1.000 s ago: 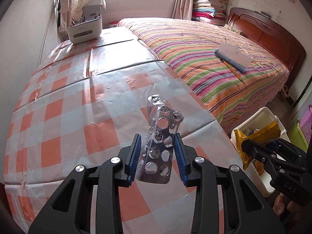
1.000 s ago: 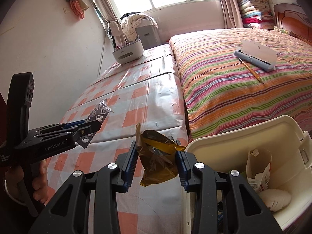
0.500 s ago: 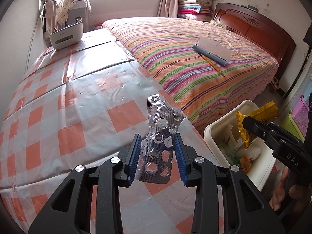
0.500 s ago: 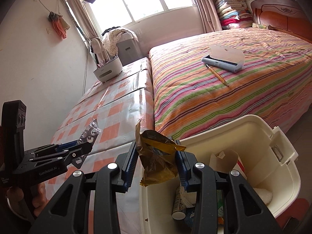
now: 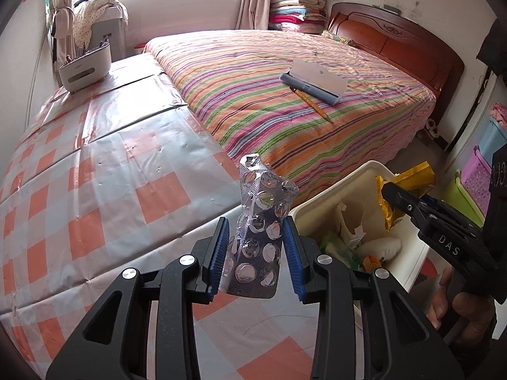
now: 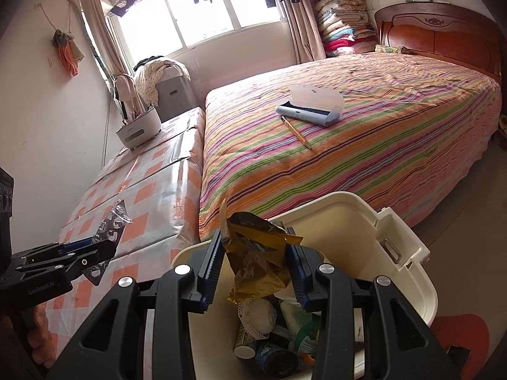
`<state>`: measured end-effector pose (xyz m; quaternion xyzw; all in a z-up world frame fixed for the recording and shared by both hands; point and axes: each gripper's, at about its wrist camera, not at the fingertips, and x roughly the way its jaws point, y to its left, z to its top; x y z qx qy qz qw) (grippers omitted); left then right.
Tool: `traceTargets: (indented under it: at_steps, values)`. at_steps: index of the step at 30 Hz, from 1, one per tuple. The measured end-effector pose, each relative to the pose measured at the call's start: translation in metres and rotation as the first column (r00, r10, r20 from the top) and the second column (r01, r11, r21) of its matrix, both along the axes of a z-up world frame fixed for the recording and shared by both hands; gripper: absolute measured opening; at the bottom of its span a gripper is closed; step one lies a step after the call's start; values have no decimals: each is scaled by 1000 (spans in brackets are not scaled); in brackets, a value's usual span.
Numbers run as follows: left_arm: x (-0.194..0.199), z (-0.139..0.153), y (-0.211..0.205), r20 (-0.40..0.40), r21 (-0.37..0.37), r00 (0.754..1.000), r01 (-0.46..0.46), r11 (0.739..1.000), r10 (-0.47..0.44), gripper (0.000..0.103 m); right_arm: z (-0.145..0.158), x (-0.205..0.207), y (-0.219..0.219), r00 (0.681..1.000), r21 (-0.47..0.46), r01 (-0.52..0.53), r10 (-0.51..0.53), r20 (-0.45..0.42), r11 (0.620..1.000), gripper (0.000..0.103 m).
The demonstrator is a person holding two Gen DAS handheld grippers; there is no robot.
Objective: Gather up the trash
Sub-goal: 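Carry the blister pack and yellow wrapper over to the cream bin, then open the right tool to drop the wrapper while the left tool drops the blister pack into the bin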
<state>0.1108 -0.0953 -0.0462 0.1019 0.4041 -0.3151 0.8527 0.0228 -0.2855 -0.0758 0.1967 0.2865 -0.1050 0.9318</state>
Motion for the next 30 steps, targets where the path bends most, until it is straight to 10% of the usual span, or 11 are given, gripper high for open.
traceTargets:
  at_steps: [15,30]
  values:
    - [-13,-6,-31,-18,20,998,56,998,-55,34,0,-13,-19,998,8,68,-68,5,998,64]
    - [-24,-20,-61,-56,36,993,110,993,-108,34,6,-27,-30,992,28,112,-113,55,993,66]
